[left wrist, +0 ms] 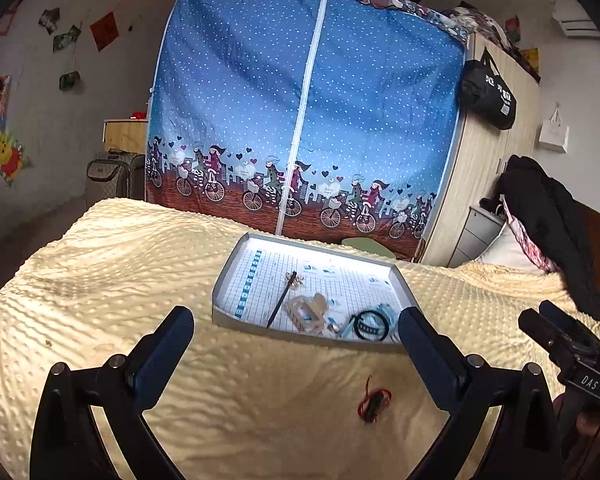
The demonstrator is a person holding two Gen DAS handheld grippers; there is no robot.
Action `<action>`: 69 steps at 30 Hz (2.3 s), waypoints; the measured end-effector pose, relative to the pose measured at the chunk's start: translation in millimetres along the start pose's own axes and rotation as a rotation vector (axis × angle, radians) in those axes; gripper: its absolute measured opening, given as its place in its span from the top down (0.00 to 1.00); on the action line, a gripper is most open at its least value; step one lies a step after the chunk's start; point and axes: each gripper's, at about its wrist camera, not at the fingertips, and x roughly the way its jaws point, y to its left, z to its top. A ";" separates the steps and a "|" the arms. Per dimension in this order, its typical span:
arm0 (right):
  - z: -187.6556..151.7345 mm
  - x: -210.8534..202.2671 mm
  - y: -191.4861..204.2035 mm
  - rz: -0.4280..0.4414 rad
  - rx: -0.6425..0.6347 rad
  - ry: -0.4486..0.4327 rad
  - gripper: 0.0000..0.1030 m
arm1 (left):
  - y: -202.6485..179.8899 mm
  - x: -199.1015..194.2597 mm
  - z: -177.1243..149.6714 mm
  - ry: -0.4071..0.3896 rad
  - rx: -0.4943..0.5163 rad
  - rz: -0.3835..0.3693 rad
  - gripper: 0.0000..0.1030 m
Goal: Organize jewelry
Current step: 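Withdraw both open tools toward the red string bracelet, then grasp the black beaded chain with the left tool and lift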
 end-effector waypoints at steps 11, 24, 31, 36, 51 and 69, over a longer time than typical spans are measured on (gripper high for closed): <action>-55.7 -46.2 -4.4 0.010 -0.079 0.129 0.01 | -15.6 -20.2 -61.4 0.109 0.041 -0.066 0.00; -103.7 -17.7 -14.6 0.030 -0.103 0.337 0.01 | -37.6 2.6 -97.4 0.271 0.177 -0.085 0.00; -117.4 3.9 -39.2 0.033 -0.046 0.393 0.01 | -47.8 29.4 -97.7 0.328 0.198 -0.113 0.05; -113.7 20.1 -49.4 0.057 0.000 0.382 0.01 | -55.9 49.8 -96.6 0.366 0.198 -0.151 0.22; -93.2 110.4 -35.3 0.247 -0.050 0.427 0.37 | -85.5 109.1 -91.6 0.462 0.260 -0.257 0.75; -104.9 136.9 -40.2 0.340 0.019 0.471 0.62 | -101.4 172.1 -104.0 0.673 0.338 -0.231 0.86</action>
